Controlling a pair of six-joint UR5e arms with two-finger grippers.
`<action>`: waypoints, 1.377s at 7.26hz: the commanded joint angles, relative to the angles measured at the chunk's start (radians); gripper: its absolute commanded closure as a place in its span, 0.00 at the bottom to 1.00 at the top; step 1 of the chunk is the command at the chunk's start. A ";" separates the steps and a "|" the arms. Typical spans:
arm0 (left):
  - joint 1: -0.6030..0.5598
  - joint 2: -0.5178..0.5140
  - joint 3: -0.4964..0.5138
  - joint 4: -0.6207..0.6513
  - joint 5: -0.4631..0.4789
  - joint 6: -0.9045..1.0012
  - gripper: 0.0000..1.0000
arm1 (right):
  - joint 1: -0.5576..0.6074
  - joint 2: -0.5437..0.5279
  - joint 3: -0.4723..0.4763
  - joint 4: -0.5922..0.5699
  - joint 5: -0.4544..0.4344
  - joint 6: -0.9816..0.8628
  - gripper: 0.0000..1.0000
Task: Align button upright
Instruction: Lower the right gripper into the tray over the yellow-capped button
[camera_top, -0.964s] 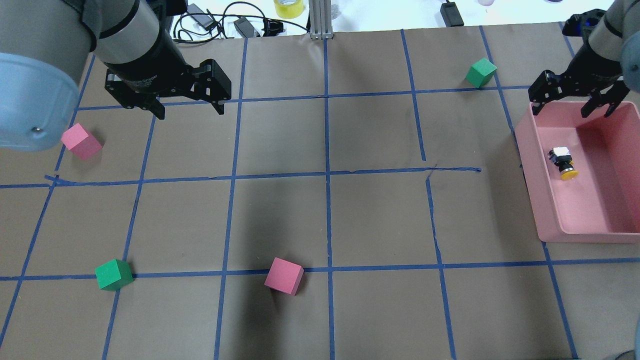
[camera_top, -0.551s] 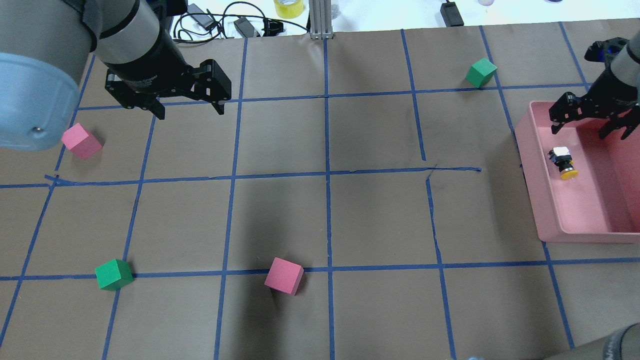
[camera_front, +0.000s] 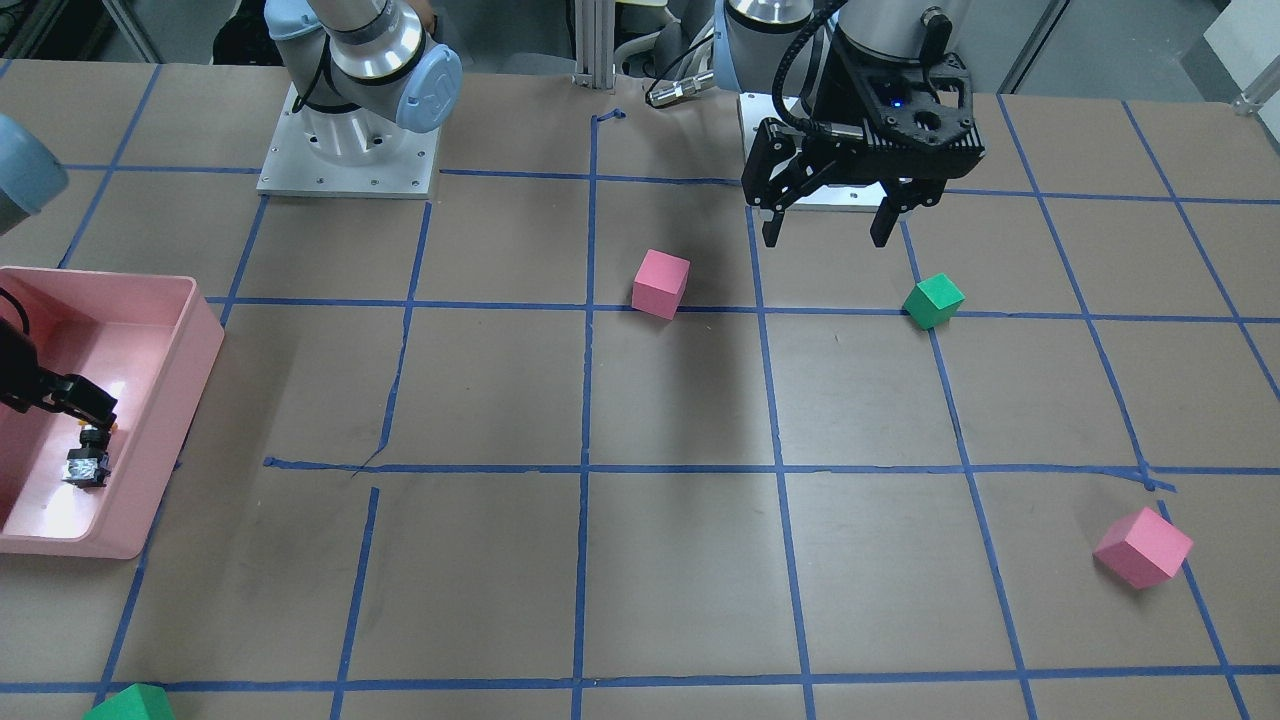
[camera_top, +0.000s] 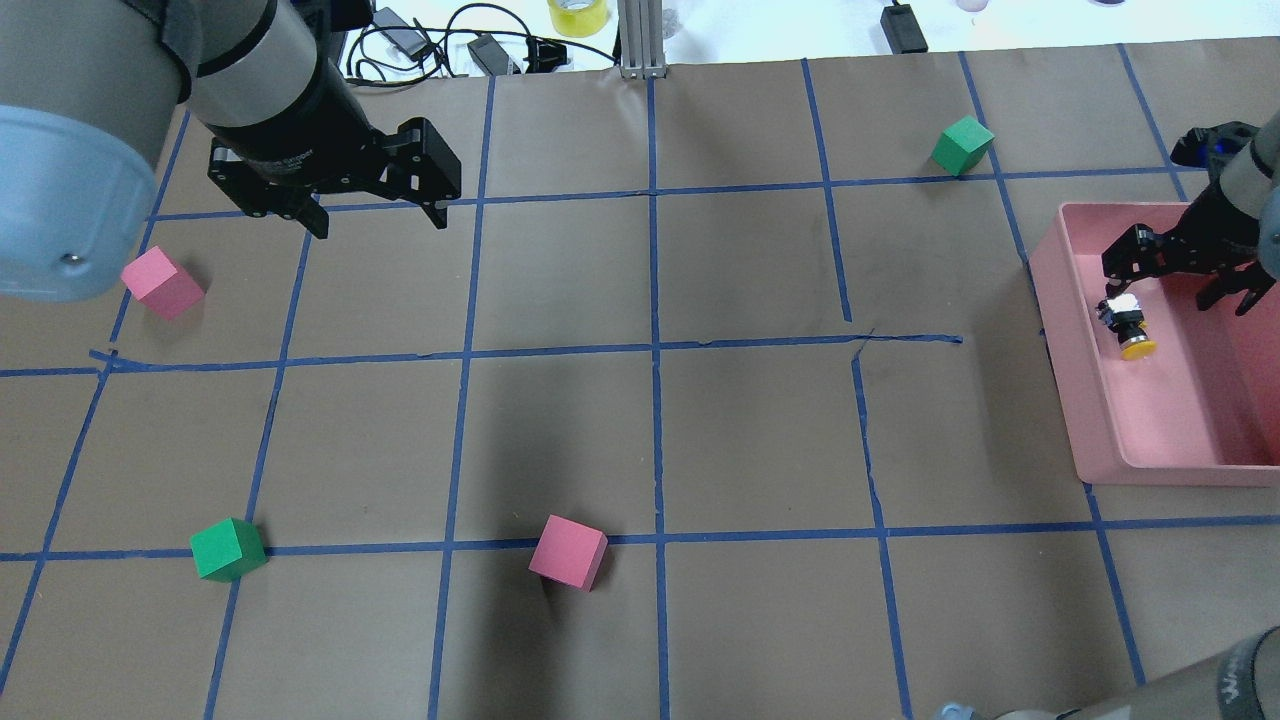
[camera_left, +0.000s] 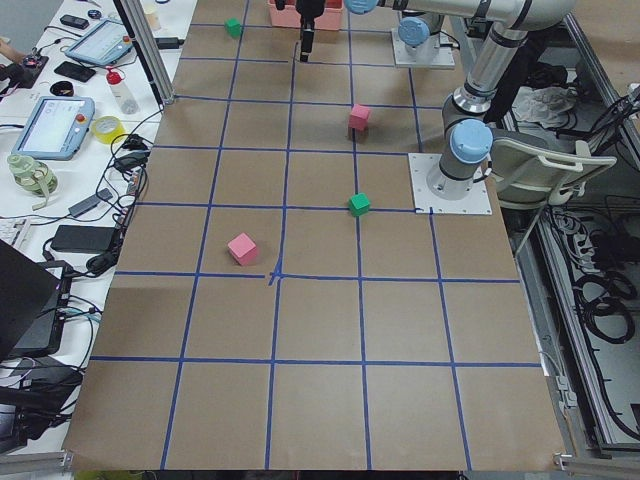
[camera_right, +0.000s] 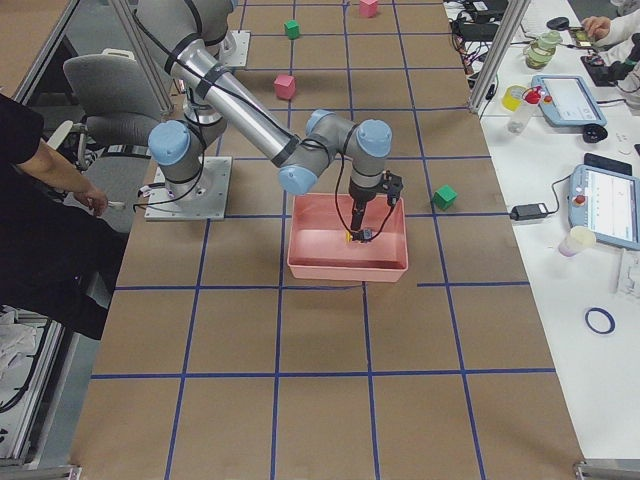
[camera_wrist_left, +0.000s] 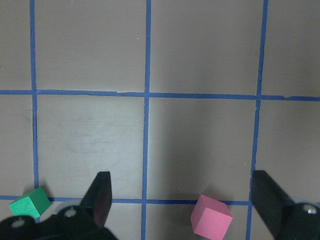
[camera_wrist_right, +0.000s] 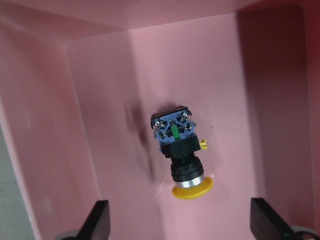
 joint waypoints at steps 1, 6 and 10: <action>0.000 0.001 0.000 0.000 0.000 0.000 0.00 | -0.027 0.022 0.006 -0.012 -0.011 -0.006 0.00; 0.000 0.001 0.000 0.000 0.000 0.000 0.00 | -0.055 0.123 -0.004 -0.045 0.007 -0.001 0.00; 0.002 -0.001 0.000 0.000 0.000 0.000 0.00 | -0.055 0.134 0.002 -0.045 0.026 -0.001 0.60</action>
